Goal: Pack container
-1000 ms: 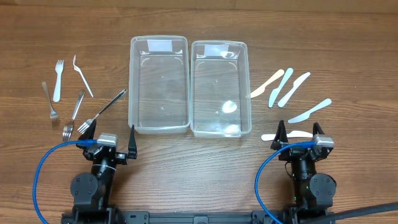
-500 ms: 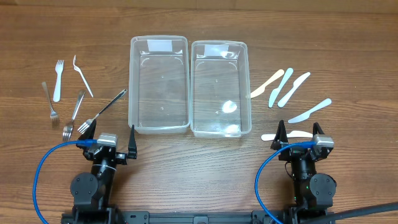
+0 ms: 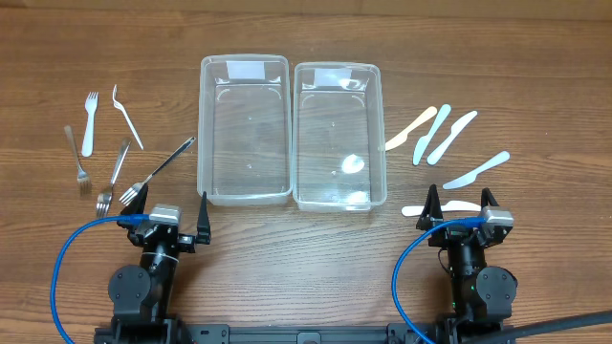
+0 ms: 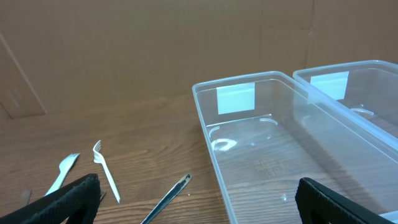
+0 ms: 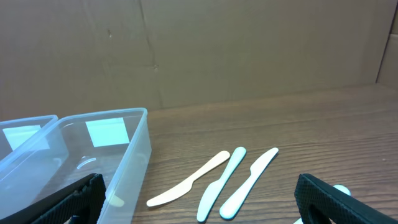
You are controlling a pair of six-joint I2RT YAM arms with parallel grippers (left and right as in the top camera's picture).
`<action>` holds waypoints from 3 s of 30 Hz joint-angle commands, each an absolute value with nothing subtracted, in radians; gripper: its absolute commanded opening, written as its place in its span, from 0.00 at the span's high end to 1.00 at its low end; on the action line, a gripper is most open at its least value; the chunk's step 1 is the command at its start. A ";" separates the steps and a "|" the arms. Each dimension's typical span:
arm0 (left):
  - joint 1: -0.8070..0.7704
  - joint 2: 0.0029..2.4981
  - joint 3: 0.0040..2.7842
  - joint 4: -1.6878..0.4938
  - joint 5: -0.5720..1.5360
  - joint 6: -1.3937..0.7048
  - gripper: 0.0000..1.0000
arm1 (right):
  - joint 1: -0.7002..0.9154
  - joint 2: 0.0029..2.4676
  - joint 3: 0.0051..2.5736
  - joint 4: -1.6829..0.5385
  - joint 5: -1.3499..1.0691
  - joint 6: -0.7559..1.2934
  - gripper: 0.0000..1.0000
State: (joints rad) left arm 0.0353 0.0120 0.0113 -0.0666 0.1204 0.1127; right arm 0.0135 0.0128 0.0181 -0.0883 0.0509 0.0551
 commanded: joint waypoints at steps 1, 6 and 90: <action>0.039 0.005 0.005 -0.065 0.131 0.116 0.00 | 0.012 0.003 0.008 -0.079 0.043 0.052 0.00; 0.039 0.005 0.005 -0.056 0.130 0.120 0.00 | 0.012 0.003 0.008 -0.076 0.001 0.053 0.00; 0.039 0.955 1.214 -0.969 0.068 -0.134 0.00 | -0.184 1.650 0.889 -0.795 0.041 1.039 0.03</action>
